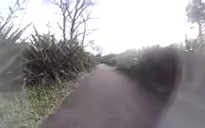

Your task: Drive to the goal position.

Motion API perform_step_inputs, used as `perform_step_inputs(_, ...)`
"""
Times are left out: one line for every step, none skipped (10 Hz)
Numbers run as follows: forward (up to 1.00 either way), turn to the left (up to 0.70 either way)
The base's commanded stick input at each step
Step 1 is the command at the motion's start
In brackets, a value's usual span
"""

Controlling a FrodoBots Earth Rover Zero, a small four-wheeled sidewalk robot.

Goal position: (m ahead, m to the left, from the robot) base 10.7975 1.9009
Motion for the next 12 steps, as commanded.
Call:
perform_step_inputs(0.7,0.0)
perform_step_inputs(0.7,0.0)
perform_step_inputs(0.7,0.0)
perform_step_inputs(0.7,0.0)
perform_step_inputs(0.7,0.0)
perform_step_inputs(0.7,0.0)
perform_step_inputs(0.7,-0.06)
perform_step_inputs(0.7,-0.13)
perform_step_inputs(0.7,-0.21)
perform_step_inputs(0.7,-0.29)
perform_step_inputs(0.7,-0.35)
perform_step_inputs(0.7,-0.35)
